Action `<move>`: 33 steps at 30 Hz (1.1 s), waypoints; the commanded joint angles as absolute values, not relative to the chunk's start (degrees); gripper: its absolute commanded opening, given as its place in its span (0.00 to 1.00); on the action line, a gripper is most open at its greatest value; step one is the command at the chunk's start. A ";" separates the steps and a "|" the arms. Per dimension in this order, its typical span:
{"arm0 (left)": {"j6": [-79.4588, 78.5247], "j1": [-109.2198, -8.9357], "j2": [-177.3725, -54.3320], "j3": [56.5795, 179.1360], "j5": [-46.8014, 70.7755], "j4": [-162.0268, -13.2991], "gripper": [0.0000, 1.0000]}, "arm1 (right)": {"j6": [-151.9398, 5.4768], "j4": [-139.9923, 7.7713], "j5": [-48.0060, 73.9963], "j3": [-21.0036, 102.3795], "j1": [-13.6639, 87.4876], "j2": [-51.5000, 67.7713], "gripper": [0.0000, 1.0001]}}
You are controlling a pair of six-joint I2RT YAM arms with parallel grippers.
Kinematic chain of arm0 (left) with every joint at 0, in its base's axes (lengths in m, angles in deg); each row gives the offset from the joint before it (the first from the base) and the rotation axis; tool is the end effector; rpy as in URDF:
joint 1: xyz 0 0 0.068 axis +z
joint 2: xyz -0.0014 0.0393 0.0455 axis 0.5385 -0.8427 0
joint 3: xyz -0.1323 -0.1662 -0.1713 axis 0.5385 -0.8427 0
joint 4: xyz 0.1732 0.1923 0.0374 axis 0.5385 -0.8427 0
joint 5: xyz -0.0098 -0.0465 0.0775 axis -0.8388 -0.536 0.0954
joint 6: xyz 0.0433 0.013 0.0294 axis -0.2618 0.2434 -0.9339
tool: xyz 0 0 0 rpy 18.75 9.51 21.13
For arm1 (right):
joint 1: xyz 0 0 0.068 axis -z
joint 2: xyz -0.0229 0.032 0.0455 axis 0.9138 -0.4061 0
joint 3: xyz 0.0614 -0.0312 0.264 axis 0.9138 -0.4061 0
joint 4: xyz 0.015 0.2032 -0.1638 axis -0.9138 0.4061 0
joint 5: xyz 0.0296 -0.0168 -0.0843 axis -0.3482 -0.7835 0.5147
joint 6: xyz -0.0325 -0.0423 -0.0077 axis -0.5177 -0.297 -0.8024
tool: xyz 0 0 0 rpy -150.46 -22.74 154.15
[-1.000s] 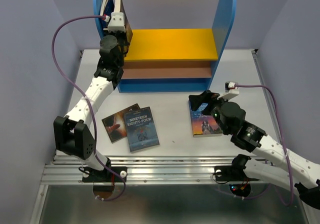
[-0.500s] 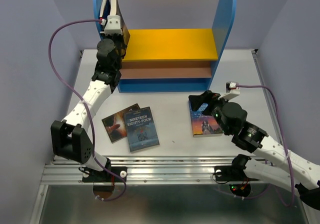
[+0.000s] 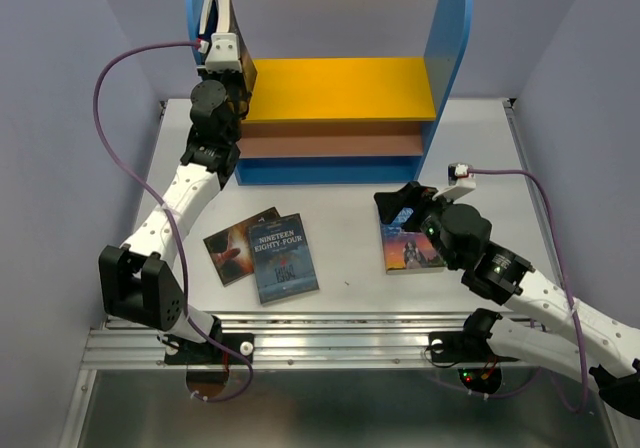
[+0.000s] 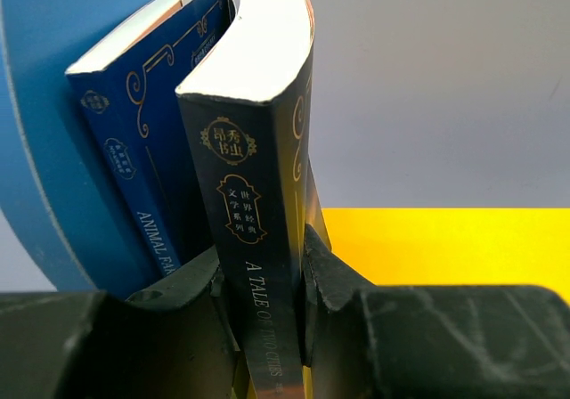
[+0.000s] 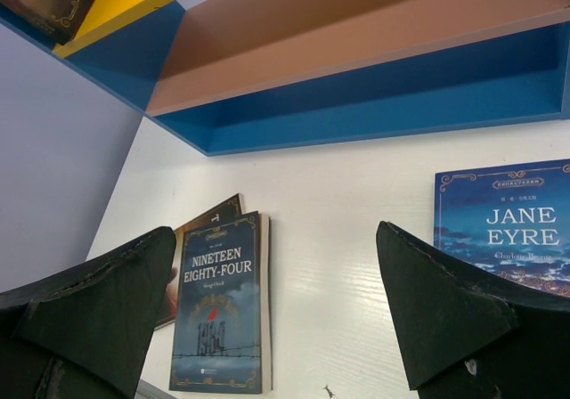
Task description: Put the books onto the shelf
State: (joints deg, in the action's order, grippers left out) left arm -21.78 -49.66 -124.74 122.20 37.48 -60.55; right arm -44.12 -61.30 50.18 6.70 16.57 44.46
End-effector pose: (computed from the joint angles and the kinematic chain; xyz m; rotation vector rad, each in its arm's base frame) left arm 0.3330 -0.0914 0.4421 0.0186 1.2144 0.0678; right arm 0.1329 0.1286 0.3306 0.1832 1.7356 0.6643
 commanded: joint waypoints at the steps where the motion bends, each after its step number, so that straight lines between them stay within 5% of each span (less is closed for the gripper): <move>1: -22.33 -49.01 -120.69 121.36 38.70 -57.25 0.34 | -43.57 -62.66 50.26 7.86 16.73 44.83 1.00; 7: -21.98 -49.01 -121.13 120.92 38.62 -57.42 0.38 | -43.22 -62.66 50.26 7.42 16.73 45.27 1.00; 17: -21.19 -48.93 -126.49 124.52 39.93 -55.50 0.22 | -43.40 -62.66 50.78 7.59 16.73 45.45 1.00; 29: -20.84 -48.93 -128.95 125.14 41.69 -51.53 0.22 | -43.84 -62.66 52.01 7.33 16.73 46.59 1.00; 32: -20.92 -49.01 -128.69 125.05 42.75 -52.06 0.28 | -43.75 -62.66 51.93 7.15 16.73 46.68 1.00; 33: -20.92 -48.93 -127.99 124.88 42.66 -52.15 0.37 | -43.75 -62.66 51.84 7.15 16.73 46.59 1.00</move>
